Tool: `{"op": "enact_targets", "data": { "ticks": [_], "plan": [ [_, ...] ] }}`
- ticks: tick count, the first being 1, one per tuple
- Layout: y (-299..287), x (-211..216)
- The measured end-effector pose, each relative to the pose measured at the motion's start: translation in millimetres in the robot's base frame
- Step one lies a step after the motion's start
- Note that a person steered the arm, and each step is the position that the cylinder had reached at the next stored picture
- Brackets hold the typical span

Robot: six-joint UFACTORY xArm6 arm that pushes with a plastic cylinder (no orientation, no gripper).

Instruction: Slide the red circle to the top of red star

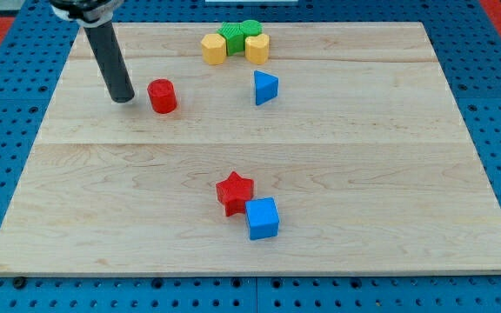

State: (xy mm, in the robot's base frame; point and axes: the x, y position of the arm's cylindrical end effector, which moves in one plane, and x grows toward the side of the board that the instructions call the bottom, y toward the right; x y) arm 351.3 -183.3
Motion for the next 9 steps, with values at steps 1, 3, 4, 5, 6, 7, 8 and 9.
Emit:
{"op": "enact_targets", "data": {
  "ticks": [1, 3, 4, 5, 6, 7, 8, 9],
  "plan": [
    [44, -7],
    [110, 28],
    [152, 27],
    [157, 55],
    [165, 83],
    [174, 103],
    [205, 82],
    [229, 89]
  ]
}}
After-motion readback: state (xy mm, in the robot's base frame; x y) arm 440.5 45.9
